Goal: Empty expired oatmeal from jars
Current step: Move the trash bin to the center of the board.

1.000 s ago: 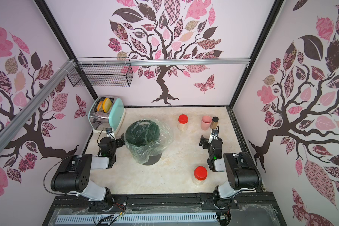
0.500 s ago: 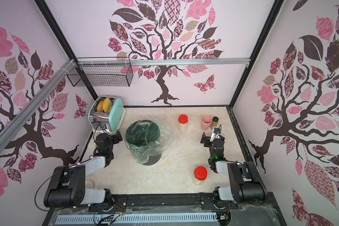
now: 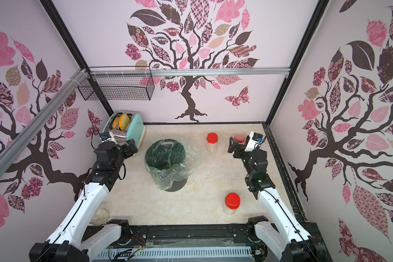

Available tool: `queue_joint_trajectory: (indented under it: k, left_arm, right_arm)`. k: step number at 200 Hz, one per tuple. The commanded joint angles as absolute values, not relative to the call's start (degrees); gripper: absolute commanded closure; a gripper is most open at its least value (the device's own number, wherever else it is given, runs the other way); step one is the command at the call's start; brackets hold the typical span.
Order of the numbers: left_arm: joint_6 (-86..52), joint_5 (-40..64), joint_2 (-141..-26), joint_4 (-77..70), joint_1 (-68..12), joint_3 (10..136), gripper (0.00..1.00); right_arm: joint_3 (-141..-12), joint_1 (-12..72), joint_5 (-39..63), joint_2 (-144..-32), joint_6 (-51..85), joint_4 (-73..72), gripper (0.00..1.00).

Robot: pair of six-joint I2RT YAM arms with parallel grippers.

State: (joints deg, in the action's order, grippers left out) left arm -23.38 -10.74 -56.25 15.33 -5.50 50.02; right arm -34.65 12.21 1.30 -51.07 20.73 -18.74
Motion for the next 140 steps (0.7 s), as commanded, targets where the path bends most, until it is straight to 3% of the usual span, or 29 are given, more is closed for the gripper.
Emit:
queue_joint_trajectory:
  k: [1, 31, 79, 140]
  left_arm:
    - [-24.3, -5.0, -52.5, 29.5, -8.7, 55.7, 0.02]
    - [-24.1, -1.6, -46.9, 36.7, -12.6, 60.9, 0.02]
    - [-25.2, 4.6, -46.8, 40.9, -17.4, 58.0, 0.02]
    - [-27.4, 12.3, -47.7, 35.4, -19.6, 51.9, 0.02]
  right_arm:
    - [-36.2, 16.0, 7.6, -47.5, 25.8, -7.3, 0.00]
    - [-37.9, 21.0, 19.2, -48.7, 21.9, -2.0, 0.00]
    - [-40.0, 41.9, 8.9, -53.5, 10.1, 1.6, 0.00]
    - [-40.2, 45.2, 11.6, -62.0, 11.2, -5.9, 0.00]
